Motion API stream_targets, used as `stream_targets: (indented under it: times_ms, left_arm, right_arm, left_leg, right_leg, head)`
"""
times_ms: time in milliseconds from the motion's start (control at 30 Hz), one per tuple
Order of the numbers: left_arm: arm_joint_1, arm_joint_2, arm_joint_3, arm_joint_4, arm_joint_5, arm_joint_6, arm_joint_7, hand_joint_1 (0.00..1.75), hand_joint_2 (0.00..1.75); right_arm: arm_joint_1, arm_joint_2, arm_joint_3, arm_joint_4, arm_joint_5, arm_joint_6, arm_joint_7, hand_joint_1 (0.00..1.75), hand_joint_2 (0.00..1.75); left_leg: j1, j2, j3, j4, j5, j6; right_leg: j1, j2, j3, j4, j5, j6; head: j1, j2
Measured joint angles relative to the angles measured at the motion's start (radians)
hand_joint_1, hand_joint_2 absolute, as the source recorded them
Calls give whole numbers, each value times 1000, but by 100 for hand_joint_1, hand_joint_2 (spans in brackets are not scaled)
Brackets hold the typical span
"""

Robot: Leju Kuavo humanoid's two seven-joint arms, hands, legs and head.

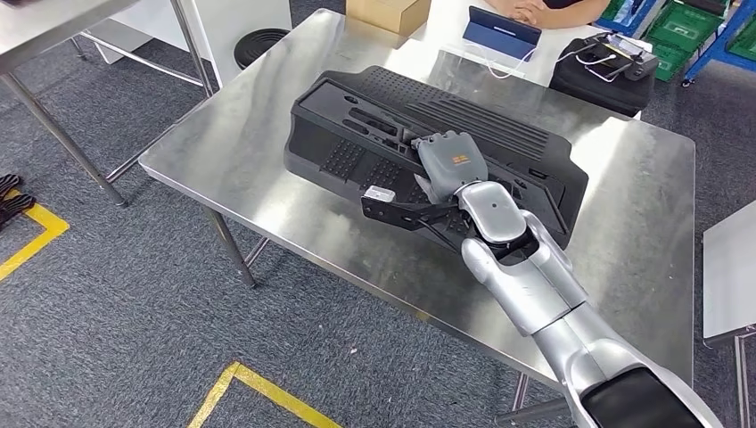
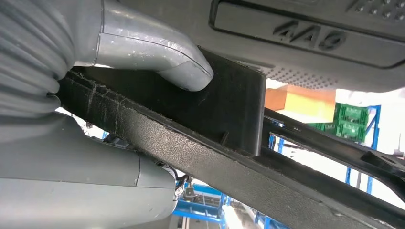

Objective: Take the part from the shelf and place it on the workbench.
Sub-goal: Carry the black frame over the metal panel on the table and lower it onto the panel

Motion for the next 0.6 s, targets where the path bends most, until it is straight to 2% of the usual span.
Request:
stream_targets:
  times_ms: [33, 67, 100, 133, 167, 200, 233, 300, 400, 500, 567, 600]
  left_arm:
    - [0, 0, 1, 0, 1, 0, 0, 0, 0]
    - [1, 1, 1, 0, 2, 1, 0, 0, 0]
    - [0, -2, 3, 1, 4, 1, 0, 0, 0]
    - [-1, -3, 5, 1, 5, 1, 0, 0, 0]
    - [-4, -3, 7, 1, 6, 1, 0, 0, 0]
    - [-7, -4, 9, 1, 8, 1, 0, 0, 0]
    - [-10, -1, 11, 0, 9, 1, 0, 0, 0]
    - [-11, 3, 13, 0, 11, 3, 0, 0, 0]
    - [-10, 4, 16, 0, 12, 4, 0, 0, 0]
    - [-10, 4, 16, 0, 12, 4, 0, 0, 0]
    - [-8, 4, 16, 0, 12, 6, 0, 0, 0]
    - [-6, 5, 16, 0, 13, 6, 0, 0, 0]
  right_arm:
    - [1, 0, 1, 2, 2, 3, 0, 175, 175]
    - [-1, 1, 3, 3, 6, 7, 0, 175, 175]
    - [-5, 3, 5, 5, 10, 12, 0, 175, 175]
    - [-11, 6, 7, 8, 13, 16, 0, 175, 175]
    - [-17, 10, 10, 10, 15, 19, 0, 175, 175]
    - [-21, 14, 12, 13, 16, 22, 0, 175, 175]
    - [-23, 18, 14, 16, 18, 24, 0, 175, 175]
    - [-24, 28, 18, 23, 19, 25, 1, 175, 175]
    - [-28, 35, 21, 31, 20, 26, 1, 175, 175]
    - [-29, 36, 22, 33, 20, 26, 2, 175, 175]
    - [-28, 37, 24, 41, 20, 26, 2, 175, 175]
    - [-27, 38, 26, 48, 20, 26, 2, 175, 175]
  left_leg:
    - [-9, -1, 14, -1, -9, 5]
    - [-17, -1, 29, -2, -18, 9]
    - [-24, -2, 44, -5, -27, 13]
    - [-30, -3, 57, -8, -34, 15]
    - [-35, -3, 68, -14, -42, 16]
    - [-40, -4, 76, -16, -45, 17]
    - [-43, -5, 86, -19, -48, 16]
    - [-46, -1, 95, 0, -58, 11]
    - [-45, 8, 53, 101, -72, 1]
    - [-44, 8, 35, 132, -75, 0]
    - [-42, 11, -29, 193, -115, -6]
    - [-41, 13, -45, 157, -80, -7]
  right_leg:
    - [8, 0, -12, -36, 30, -4]
    - [19, 0, -6, -100, 76, -10]
    - [33, -1, 7, -175, 130, -20]
    - [49, 3, 19, -242, 174, -35]
    - [60, 8, 32, -289, 200, -49]
    - [66, 12, 43, -318, 212, -60]
    - [65, 17, 57, -330, 213, -69]
    - [57, 15, 90, -341, 218, -75]
    - [54, 11, 120, -343, 215, -87]
    - [54, 10, 123, -343, 212, -90]
    - [54, 11, 141, -343, 196, -92]
    - [55, 12, 160, -343, 178, -90]
  head:
    - [2, 0]
    - [4, 0]
    - [5, 0]
    - [4, 0]
    - [3, 0]
    - [0, 0]
    - [-1, 0]
    - [-2, 0]
    - [-5, 0]
    - [-4, 0]
    - [-5, 0]
    - [-6, 0]
